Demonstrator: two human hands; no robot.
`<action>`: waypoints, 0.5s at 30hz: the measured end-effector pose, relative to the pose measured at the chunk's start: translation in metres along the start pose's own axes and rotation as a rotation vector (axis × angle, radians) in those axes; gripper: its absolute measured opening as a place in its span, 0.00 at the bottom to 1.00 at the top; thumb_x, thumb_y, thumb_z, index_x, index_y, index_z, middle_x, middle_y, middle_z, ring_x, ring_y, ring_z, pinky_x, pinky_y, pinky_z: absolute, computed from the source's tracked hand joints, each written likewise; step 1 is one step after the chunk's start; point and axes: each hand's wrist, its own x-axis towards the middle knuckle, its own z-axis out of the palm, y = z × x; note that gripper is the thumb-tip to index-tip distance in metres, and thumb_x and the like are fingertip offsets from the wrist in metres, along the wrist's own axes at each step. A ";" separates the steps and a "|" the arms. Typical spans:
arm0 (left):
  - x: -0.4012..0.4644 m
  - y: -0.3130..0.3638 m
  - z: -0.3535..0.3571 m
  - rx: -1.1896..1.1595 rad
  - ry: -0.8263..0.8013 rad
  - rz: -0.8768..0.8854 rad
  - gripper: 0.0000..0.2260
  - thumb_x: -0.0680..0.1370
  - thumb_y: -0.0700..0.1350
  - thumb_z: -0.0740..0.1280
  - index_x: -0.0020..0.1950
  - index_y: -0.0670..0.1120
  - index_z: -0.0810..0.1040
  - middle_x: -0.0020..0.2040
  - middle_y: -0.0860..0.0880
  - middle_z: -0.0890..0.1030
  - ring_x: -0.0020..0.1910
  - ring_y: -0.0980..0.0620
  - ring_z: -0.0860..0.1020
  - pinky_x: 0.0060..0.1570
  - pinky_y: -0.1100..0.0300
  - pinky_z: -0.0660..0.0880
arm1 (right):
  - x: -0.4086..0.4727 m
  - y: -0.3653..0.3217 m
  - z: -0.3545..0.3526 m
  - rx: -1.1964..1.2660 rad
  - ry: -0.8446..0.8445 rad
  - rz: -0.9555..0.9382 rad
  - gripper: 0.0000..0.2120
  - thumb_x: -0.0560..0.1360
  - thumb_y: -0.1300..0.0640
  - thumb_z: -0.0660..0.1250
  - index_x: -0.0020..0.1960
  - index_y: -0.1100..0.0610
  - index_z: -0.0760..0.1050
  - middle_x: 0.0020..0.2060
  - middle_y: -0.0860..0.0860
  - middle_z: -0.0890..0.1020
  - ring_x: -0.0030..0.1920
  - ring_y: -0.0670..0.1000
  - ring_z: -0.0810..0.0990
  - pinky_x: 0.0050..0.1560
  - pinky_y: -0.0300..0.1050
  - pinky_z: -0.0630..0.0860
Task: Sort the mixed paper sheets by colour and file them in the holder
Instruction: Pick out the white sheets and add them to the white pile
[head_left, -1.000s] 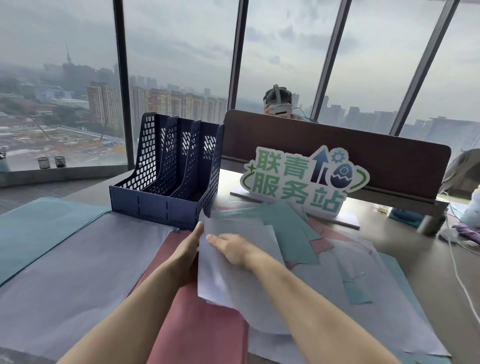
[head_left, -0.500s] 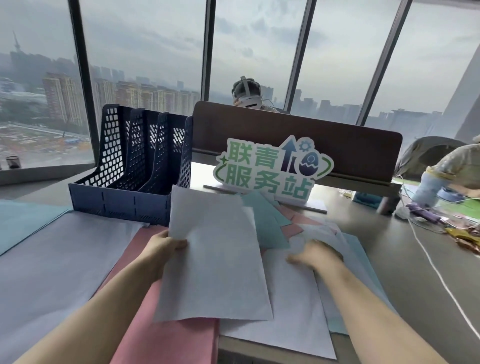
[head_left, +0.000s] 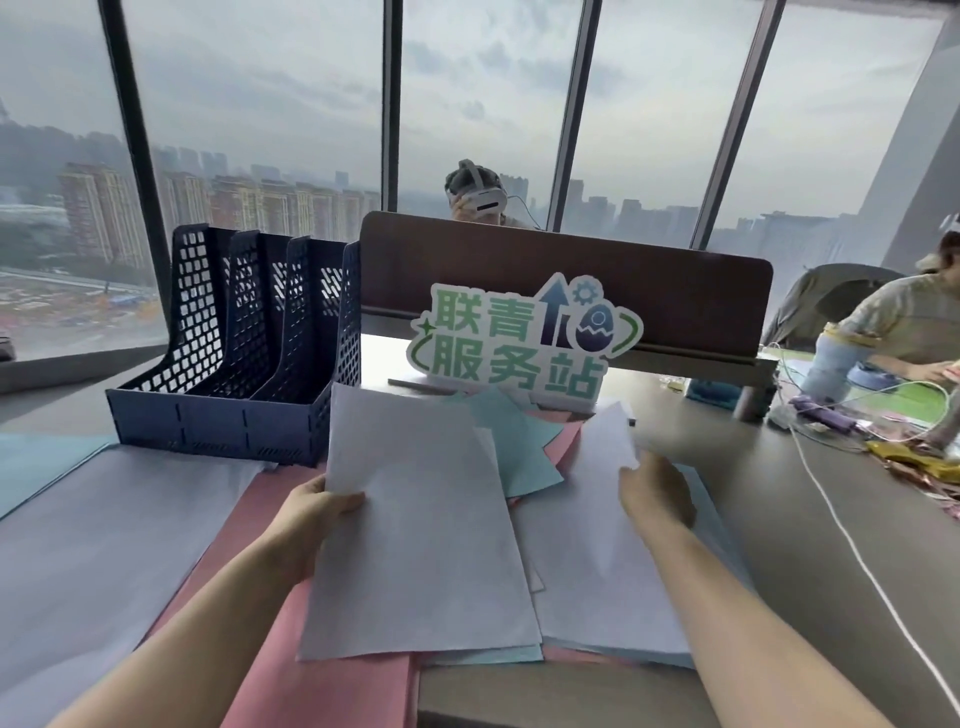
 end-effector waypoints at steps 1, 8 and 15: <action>0.000 0.001 0.002 -0.006 0.003 0.006 0.07 0.77 0.32 0.66 0.52 0.41 0.77 0.46 0.39 0.83 0.39 0.40 0.82 0.37 0.52 0.81 | 0.005 -0.001 -0.010 0.031 0.097 -0.025 0.15 0.79 0.58 0.60 0.65 0.57 0.74 0.60 0.60 0.79 0.58 0.63 0.78 0.52 0.50 0.72; 0.001 0.001 0.008 0.033 0.050 0.053 0.11 0.75 0.31 0.64 0.52 0.41 0.80 0.44 0.41 0.85 0.42 0.39 0.83 0.48 0.42 0.81 | 0.018 -0.065 -0.076 0.080 0.389 -0.521 0.06 0.79 0.59 0.59 0.45 0.57 0.72 0.42 0.62 0.82 0.45 0.67 0.78 0.38 0.49 0.64; 0.001 0.002 0.005 0.003 0.019 0.034 0.09 0.79 0.34 0.62 0.55 0.41 0.78 0.45 0.40 0.85 0.42 0.39 0.83 0.46 0.44 0.81 | 0.015 -0.125 -0.088 0.303 0.358 -0.581 0.06 0.76 0.57 0.59 0.47 0.56 0.74 0.38 0.56 0.80 0.43 0.64 0.76 0.39 0.49 0.70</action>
